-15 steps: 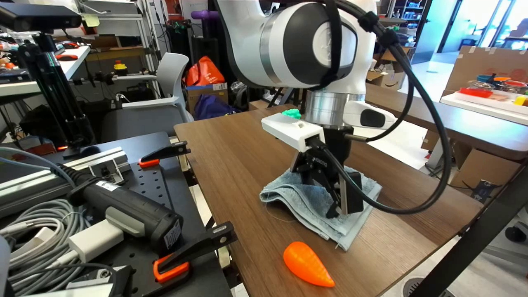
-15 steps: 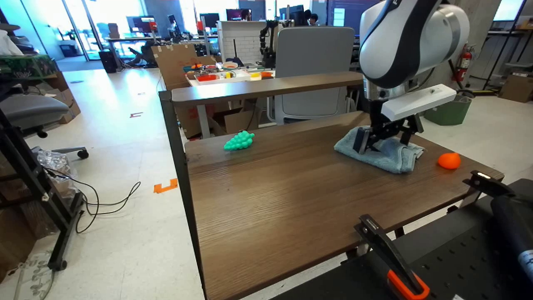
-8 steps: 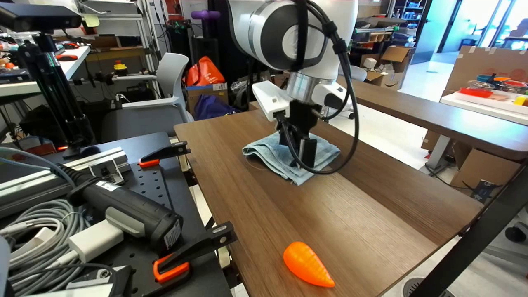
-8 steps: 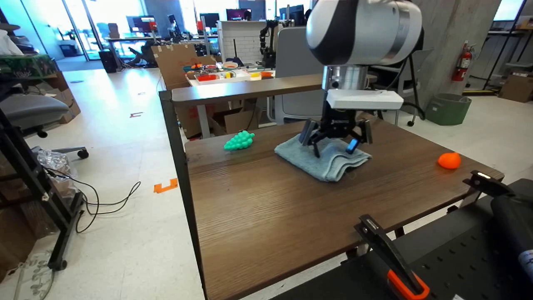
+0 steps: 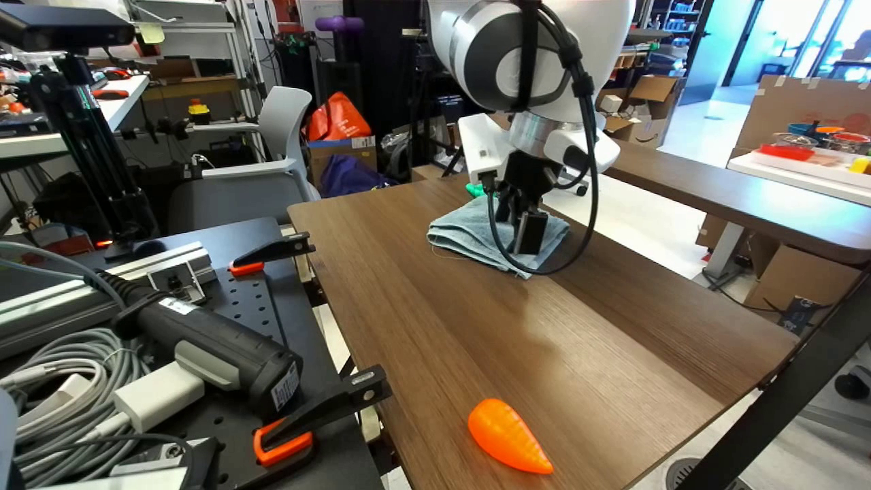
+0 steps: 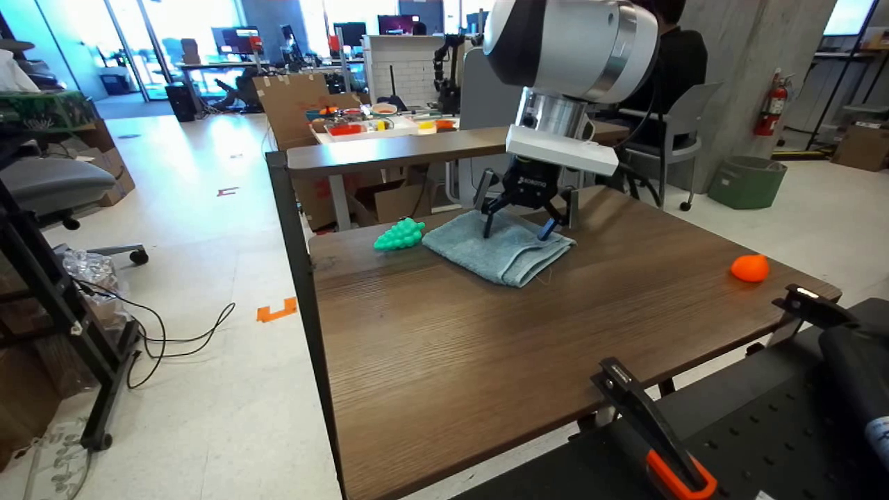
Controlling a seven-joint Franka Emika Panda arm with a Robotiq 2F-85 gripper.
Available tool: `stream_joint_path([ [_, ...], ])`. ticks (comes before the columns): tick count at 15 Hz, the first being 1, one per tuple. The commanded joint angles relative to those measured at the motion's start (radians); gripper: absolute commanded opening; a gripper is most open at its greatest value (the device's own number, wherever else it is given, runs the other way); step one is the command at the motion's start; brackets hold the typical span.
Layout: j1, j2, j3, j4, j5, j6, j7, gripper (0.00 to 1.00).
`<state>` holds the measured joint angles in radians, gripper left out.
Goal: Wipe the surface of the table with the grey towel.
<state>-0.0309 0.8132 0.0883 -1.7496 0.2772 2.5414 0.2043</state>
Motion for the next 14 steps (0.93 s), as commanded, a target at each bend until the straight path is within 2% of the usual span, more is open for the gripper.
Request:
stream_joint_path([
  [1, -0.034, 0.109, -0.031, 0.149, 0.026, -0.033, 0.019, 1.0],
  [4, -0.059, 0.143, -0.042, 0.215, 0.028, -0.046, 0.034, 1.0],
  [6, -0.06, 0.132, -0.054, 0.2, 0.008, -0.077, 0.03, 1.0],
  [10, 0.021, 0.037, -0.145, -0.006, -0.108, -0.062, 0.03, 1.0],
  [14, 0.095, -0.055, -0.18, -0.221, -0.224, -0.043, 0.023, 1.0],
])
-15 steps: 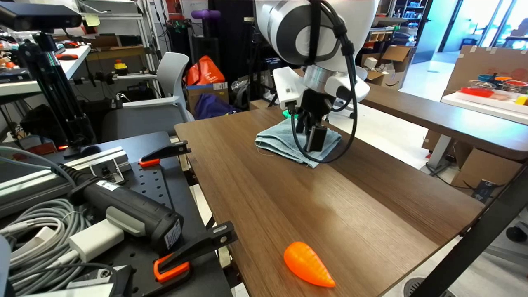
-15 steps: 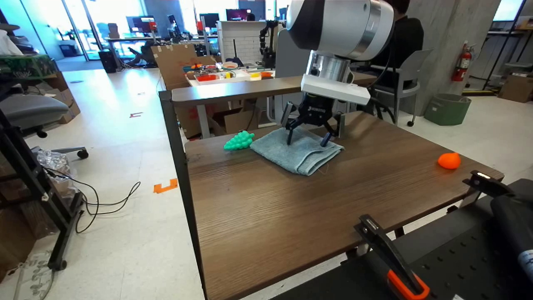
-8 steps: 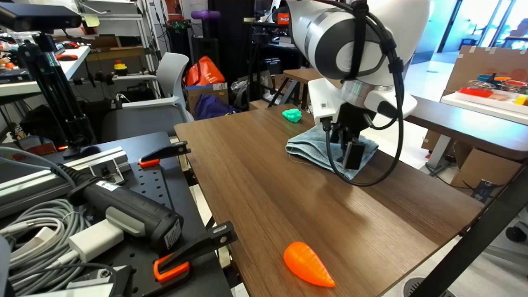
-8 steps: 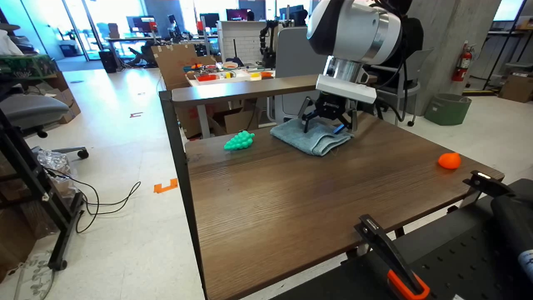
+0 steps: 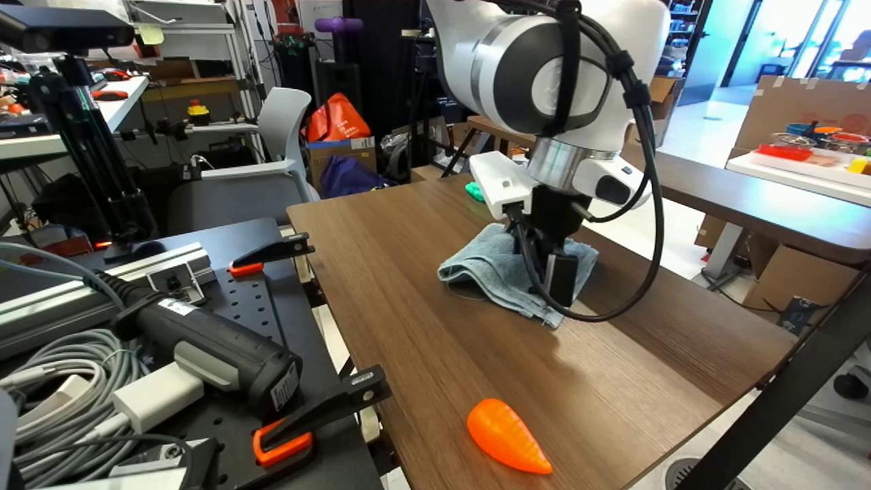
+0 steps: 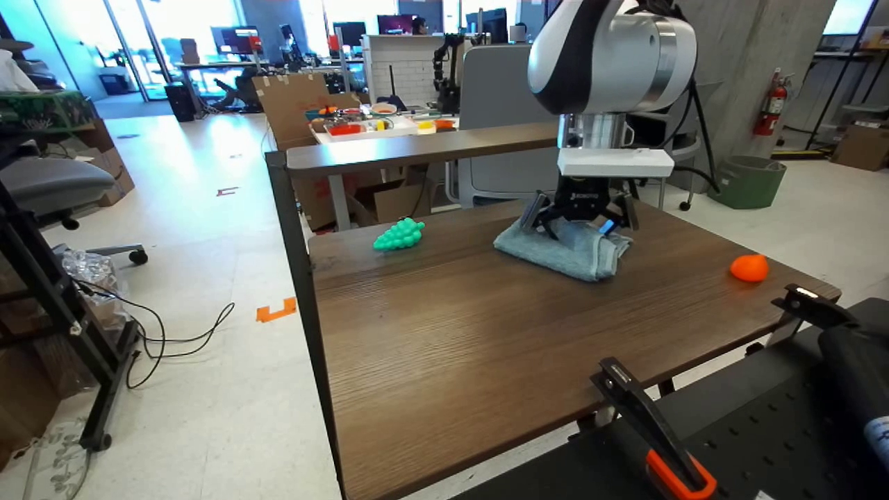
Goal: Wipe the surface of the table with the grey towel.
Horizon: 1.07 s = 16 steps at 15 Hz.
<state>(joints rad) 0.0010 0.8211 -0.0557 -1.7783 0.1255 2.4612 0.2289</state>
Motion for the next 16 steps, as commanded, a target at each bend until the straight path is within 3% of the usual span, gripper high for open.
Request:
stream_joint_path([
  [1, 0.085, -0.088, -0.04, -0.242, -0.102, 0.037, 0.002, 1.0],
  [6, 0.21, -0.161, -0.071, -0.437, -0.281, 0.078, 0.045, 1.0],
  [10, 0.295, -0.173, -0.073, -0.466, -0.406, 0.075, 0.105, 1.0],
  [11, 0.239, -0.212, -0.054, -0.425, -0.362, 0.031, 0.067, 1.0],
  [16, 0.243, -0.22, -0.053, -0.426, -0.367, 0.028, 0.075, 1.0],
])
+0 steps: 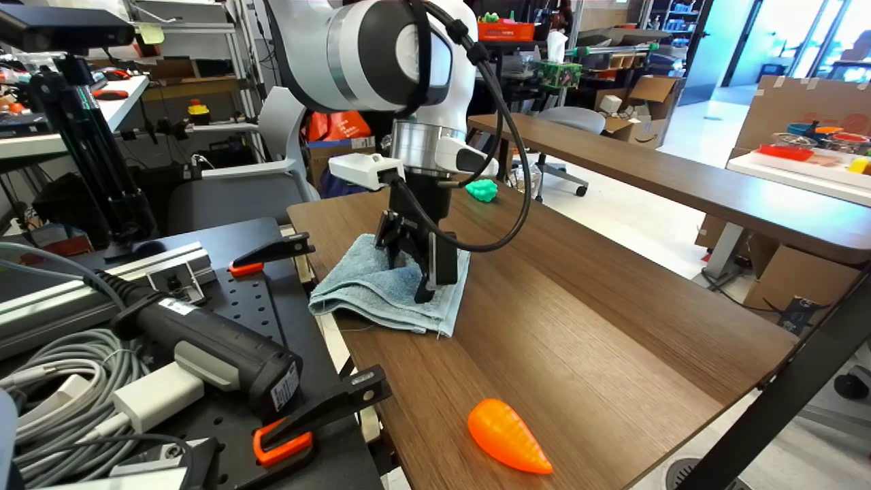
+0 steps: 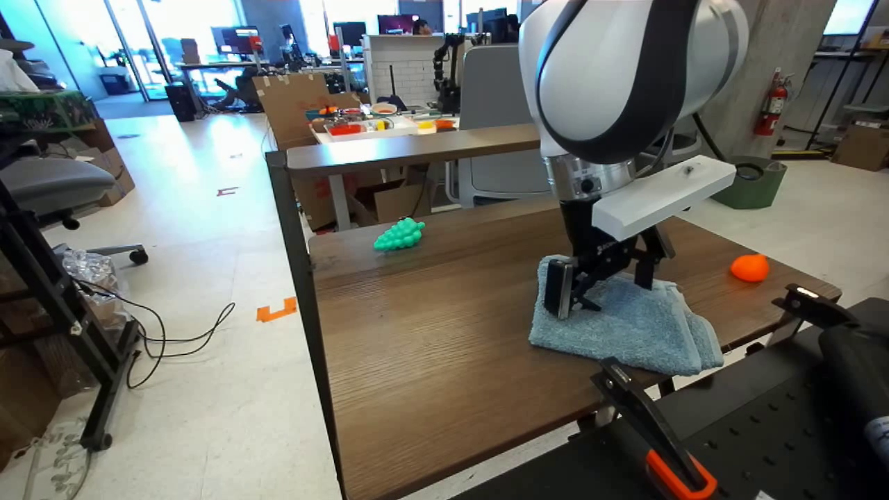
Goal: Wipe the surface of the table with the grey towel.
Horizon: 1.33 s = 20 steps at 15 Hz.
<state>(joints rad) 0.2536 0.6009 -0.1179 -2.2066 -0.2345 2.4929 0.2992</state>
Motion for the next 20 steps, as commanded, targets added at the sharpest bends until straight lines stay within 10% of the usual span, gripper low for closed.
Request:
stream_joint_path([
  [1, -0.009, -0.002, -0.002, 0.008, -0.008, -0.012, 0.018, 1.0],
  [20, 0.025, 0.083, 0.244, -0.004, 0.251, 0.354, 0.032, 1.0],
])
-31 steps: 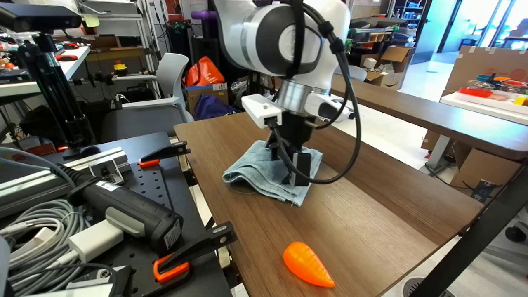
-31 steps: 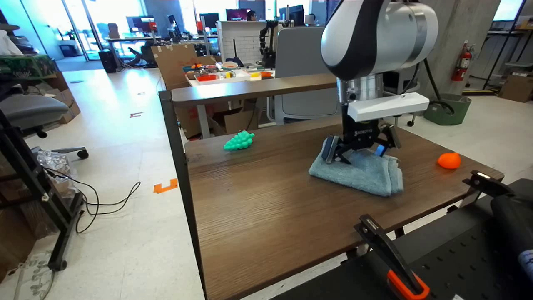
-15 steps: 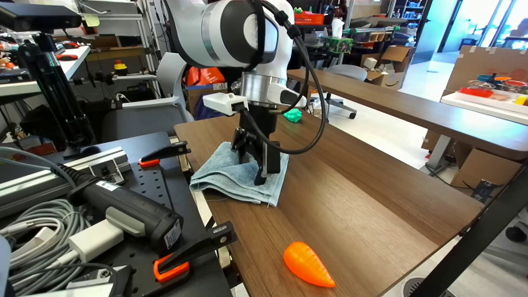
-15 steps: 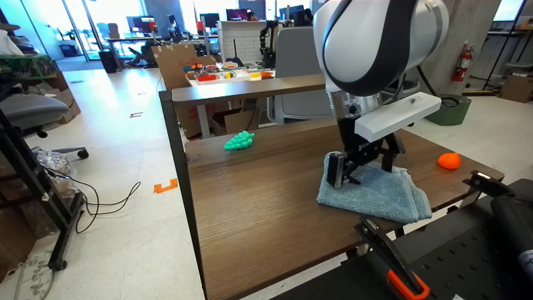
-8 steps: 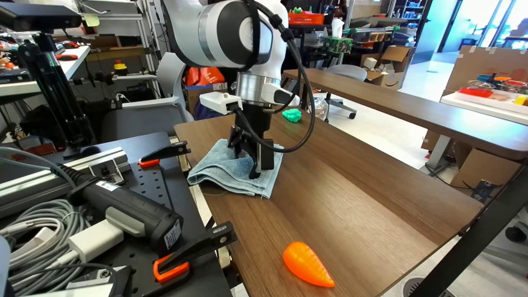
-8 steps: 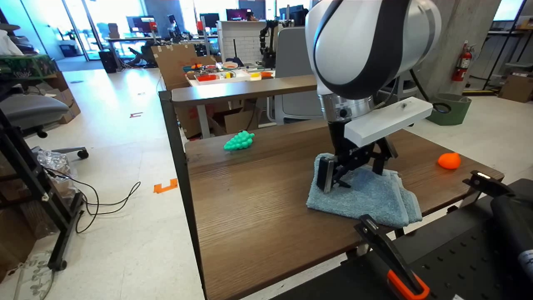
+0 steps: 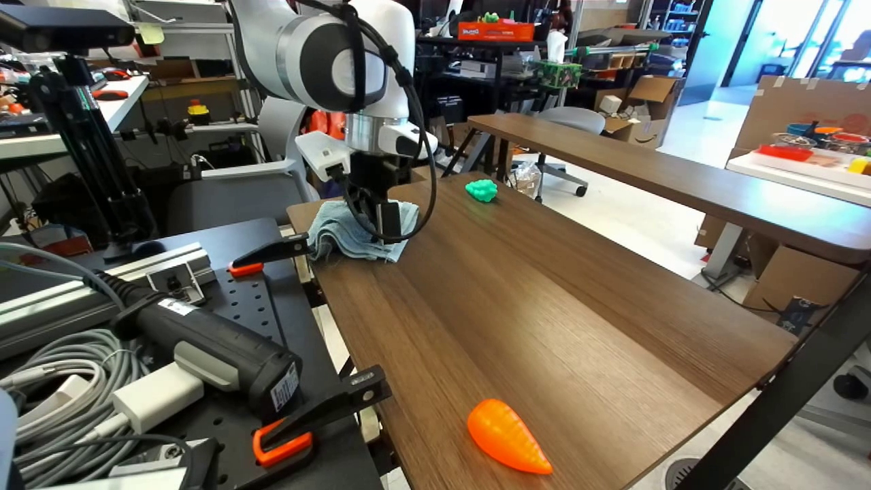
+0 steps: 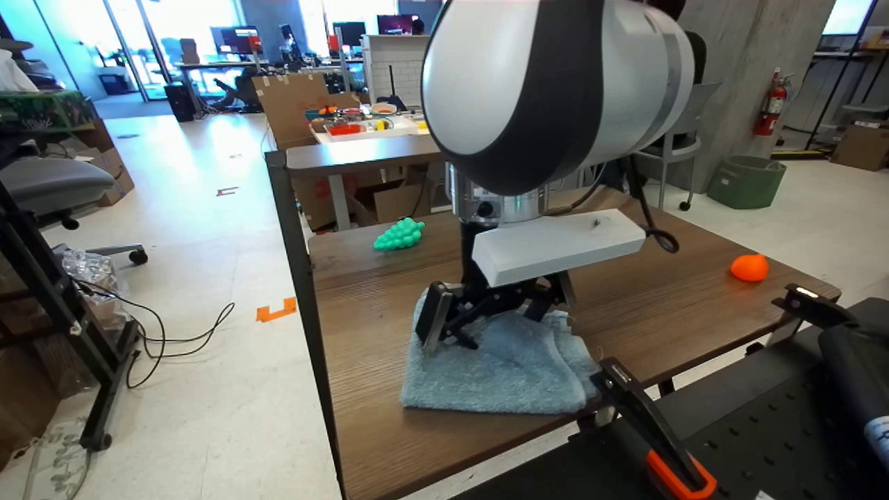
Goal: Wipe the surface of the table with the grey towel.
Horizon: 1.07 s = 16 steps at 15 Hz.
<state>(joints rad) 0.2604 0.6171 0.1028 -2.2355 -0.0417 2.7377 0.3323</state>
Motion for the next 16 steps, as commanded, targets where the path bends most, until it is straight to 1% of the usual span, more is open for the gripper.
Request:
stream_joint_path([
  [1, 0.021, 0.08, 0.023, 0.043, 0.071, 0.128, -0.003, 1.0],
  [6, 0.008, 0.113, 0.014, 0.107, 0.129, 0.187, -0.013, 1.0],
  [10, -0.01, 0.139, 0.003, 0.152, 0.153, 0.188, -0.019, 1.0],
  [12, -0.028, 0.135, -0.004, 0.153, 0.156, 0.174, -0.029, 1.0],
  [16, -0.095, 0.084, -0.006, 0.108, 0.15, 0.138, -0.075, 1.0],
])
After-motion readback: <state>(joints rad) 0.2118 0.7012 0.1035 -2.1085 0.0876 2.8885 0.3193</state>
